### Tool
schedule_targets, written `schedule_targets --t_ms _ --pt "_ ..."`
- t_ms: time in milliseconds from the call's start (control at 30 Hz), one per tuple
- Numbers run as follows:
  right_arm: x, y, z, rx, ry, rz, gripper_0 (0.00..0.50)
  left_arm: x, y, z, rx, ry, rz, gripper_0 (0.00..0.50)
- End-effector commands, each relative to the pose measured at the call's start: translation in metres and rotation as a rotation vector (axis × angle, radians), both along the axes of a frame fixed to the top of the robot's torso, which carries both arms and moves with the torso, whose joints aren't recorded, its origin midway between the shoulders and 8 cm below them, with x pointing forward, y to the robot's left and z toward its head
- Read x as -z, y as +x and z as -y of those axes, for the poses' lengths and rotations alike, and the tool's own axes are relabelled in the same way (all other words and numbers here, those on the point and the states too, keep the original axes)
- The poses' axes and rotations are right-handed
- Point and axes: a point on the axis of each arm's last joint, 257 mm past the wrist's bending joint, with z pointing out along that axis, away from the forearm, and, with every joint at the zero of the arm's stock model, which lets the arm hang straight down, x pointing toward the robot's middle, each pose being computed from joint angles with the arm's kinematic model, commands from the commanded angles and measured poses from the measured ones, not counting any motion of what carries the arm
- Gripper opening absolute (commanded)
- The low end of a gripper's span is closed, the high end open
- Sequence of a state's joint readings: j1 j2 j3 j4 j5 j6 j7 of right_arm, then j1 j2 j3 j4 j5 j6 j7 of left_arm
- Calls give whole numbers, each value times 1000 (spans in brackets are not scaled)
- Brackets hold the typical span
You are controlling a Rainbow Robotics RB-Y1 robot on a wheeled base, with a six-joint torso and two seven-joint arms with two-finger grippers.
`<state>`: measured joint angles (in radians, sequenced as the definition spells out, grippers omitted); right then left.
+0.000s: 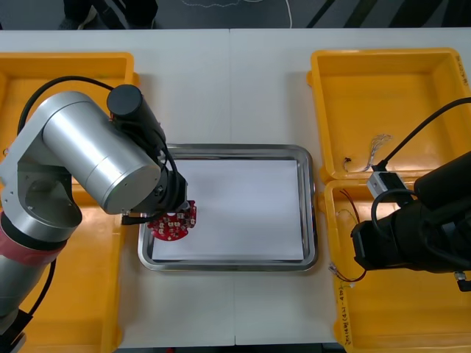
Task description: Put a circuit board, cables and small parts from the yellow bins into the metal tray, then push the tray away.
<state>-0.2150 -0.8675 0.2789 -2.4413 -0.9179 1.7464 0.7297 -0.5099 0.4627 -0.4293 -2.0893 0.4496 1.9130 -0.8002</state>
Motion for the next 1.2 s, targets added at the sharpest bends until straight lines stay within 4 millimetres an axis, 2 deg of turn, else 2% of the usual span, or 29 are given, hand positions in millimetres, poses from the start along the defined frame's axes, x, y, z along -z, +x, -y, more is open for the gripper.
schedule_targets --t_ms 33,467,800,1200 --pt "-5 3 8 -32 -49 24 0 -8 4 25 136 35 20 15" --pt "-5 4 10 -31 -55 30 0 22 -3 22 196 102 -40 15" --pt "-6 6 10 -32 -57 34 0 32 0 30 242 77 -13 14" --pt "-5 5 11 -38 -60 35 0 47 -3 29 249 76 -5 14"
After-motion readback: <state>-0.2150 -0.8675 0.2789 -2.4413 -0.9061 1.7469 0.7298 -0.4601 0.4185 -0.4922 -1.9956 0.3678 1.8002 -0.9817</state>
